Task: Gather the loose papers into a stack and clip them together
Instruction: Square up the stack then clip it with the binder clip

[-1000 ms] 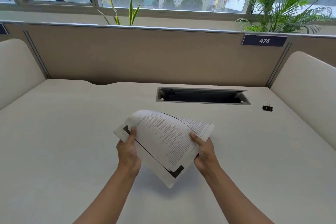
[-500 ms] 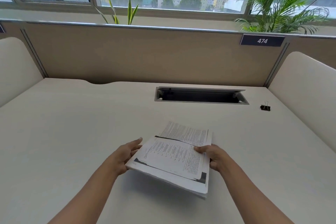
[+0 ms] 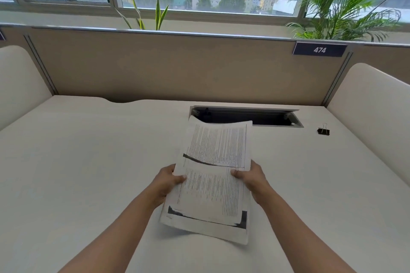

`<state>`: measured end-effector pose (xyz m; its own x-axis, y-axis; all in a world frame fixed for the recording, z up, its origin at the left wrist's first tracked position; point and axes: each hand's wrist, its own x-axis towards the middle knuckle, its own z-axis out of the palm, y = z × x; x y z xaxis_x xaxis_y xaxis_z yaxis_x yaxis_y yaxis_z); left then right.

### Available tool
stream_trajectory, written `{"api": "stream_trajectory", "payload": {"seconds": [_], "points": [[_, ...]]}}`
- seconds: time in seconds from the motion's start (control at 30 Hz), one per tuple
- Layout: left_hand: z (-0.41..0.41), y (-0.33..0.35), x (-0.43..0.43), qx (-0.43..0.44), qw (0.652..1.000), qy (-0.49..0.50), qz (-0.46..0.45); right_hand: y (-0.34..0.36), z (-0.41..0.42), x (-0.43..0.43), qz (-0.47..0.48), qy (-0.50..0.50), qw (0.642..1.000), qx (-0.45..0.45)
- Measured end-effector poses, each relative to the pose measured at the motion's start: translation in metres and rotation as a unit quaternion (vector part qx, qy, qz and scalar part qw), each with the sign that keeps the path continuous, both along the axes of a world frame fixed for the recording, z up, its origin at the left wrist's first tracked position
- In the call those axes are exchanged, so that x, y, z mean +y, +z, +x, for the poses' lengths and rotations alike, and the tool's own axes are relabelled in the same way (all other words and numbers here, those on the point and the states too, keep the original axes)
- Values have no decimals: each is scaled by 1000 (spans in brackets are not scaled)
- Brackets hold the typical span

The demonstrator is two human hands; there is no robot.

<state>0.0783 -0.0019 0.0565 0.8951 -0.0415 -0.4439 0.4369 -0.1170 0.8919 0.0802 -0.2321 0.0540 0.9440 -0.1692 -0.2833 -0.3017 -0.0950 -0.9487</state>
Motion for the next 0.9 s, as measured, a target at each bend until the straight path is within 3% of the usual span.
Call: {"api": "stream_trajectory", "payload": {"seconds": [0.07, 0.2, 0.33, 0.9], "points": [[1, 5, -6, -60, 998, 25, 11, 10, 1, 5, 9, -19, 998, -54], [-1, 23, -15, -162, 981, 85, -61, 33, -2, 13, 69, -40, 985, -152], [-1, 33, -18, -215, 966, 110, -93, 51, -6, 18, 87, -42, 972, -214], [-1, 42, -18, -254, 960, 86, -85, 53, -7, 17, 67, -32, 976, -205]]}}
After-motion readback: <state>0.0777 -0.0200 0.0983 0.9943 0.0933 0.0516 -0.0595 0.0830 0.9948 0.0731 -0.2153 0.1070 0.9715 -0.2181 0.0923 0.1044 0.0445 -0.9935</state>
